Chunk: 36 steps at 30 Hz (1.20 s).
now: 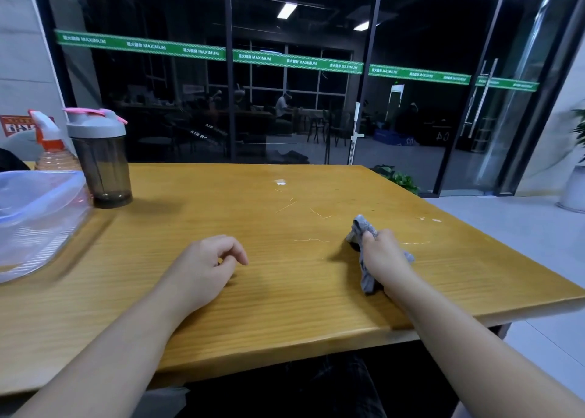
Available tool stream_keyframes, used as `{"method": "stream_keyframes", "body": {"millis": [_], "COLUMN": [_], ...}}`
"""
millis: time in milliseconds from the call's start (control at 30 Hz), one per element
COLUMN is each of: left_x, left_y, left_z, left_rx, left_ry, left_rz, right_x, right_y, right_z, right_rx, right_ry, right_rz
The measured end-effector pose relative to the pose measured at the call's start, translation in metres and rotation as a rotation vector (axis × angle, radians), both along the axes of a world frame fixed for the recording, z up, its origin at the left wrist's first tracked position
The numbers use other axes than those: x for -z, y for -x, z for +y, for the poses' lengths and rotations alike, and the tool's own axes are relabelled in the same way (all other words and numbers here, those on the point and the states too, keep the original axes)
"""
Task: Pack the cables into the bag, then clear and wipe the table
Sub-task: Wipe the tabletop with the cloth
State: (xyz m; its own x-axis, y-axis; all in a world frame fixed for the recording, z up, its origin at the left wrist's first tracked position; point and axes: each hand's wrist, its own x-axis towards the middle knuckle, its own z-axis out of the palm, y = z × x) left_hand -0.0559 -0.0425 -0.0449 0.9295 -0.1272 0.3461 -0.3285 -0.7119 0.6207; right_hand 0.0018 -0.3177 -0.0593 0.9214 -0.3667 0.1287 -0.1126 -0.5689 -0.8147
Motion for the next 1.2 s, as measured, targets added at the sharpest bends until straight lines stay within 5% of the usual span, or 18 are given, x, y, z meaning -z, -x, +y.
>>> {"method": "stream_keyframes", "body": {"millis": [133,333,500,900,1067,1200], "left_x": [0.000,0.002,0.004,0.005,0.005,0.004], "left_y": [-0.001,-0.003,-0.005,-0.006,-0.006,-0.006], "left_z": [-0.001,0.001,0.002,0.003,0.004,0.004], "left_rx": [0.017,0.043,0.058,-0.005,-0.034,-0.055], "left_ry": [0.014,0.032,0.013,0.064,0.056,0.058], "left_rz": [0.012,0.008,-0.001,-0.063,-0.057,-0.039], "right_x": [0.005,-0.002,0.000,-0.014,-0.004,-0.005], "right_y": [-0.020,-0.017,-0.023,0.003,0.018,0.026], "right_z": [0.019,0.059,0.091,0.104,0.101,0.090], "right_rx": [-0.007,-0.179,-0.324,-0.712,-0.772,-0.801], "right_ry": [0.000,0.454,0.545,0.366,0.761,0.814], "right_rz": [0.141,0.297,0.288,0.174,0.116,0.187]}}
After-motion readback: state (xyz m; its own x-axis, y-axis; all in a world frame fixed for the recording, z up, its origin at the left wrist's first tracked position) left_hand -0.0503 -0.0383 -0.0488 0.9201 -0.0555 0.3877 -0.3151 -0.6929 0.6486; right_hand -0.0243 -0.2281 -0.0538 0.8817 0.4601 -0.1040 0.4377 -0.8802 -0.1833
